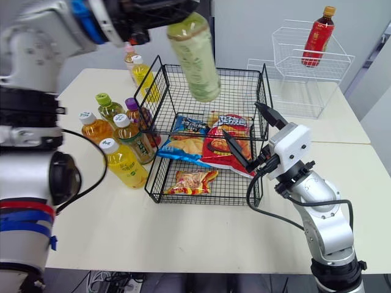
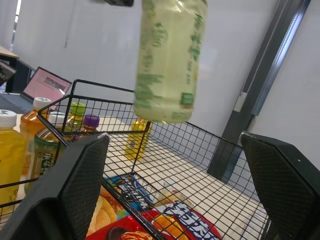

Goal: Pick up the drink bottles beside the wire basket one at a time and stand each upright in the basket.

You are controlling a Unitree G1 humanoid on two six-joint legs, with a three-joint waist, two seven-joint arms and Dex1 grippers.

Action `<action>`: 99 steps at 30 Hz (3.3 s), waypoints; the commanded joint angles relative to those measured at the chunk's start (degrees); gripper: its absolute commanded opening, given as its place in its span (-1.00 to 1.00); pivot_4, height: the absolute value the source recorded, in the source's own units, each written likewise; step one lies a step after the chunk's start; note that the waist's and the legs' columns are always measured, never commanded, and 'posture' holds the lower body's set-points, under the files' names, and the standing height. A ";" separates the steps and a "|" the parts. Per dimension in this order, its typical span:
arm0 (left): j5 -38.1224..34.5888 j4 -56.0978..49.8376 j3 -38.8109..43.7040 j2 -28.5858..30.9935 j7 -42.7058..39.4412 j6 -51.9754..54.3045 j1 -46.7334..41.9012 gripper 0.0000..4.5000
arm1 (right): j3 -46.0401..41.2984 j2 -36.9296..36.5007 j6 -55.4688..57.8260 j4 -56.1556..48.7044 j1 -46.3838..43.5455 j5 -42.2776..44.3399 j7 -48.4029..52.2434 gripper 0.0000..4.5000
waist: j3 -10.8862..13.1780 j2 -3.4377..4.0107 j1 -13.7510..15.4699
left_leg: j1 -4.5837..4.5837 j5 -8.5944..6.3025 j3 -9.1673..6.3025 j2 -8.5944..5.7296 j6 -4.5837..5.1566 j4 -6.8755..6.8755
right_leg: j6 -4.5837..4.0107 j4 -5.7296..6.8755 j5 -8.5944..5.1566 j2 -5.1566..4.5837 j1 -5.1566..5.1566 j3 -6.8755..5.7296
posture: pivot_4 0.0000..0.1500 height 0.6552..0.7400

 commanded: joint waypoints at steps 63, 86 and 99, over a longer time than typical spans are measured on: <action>-2.26 -55.26 52.05 13.92 18.66 17.74 56.63 0.99 | 7.08 -4.14 1.83 16.84 -15.94 19.26 36.22 1.00 | -0.05 -0.04 -1.61 | 0.10 0.00 0.05 0.12 0.01 0.73 | -0.05 0.97 -0.02 0.01 -0.09 0.21 | 1.00 1.00; -21.15 -74.96 69.95 -8.99 34.22 5.72 107.54 0.99 | 8.59 0.99 1.14 22.77 -20.54 17.73 38.89 1.00 | -0.45 0.59 -1.20 | 0.23 -0.59 0.14 0.10 0.77 0.62 | 0.10 0.19 0.06 -0.06 0.34 0.20 | 1.00 1.00; -1.26 -46.06 40.09 8.46 40.14 -3.82 73.23 0.99 | 7.11 0.59 0.97 18.15 -16.95 12.94 29.50 1.00 | -0.53 0.50 0.13 | 0.11 -0.56 0.11 0.10 0.81 0.68 | 0.28 -0.09 0.30 -0.06 0.38 0.15 | 1.00 1.00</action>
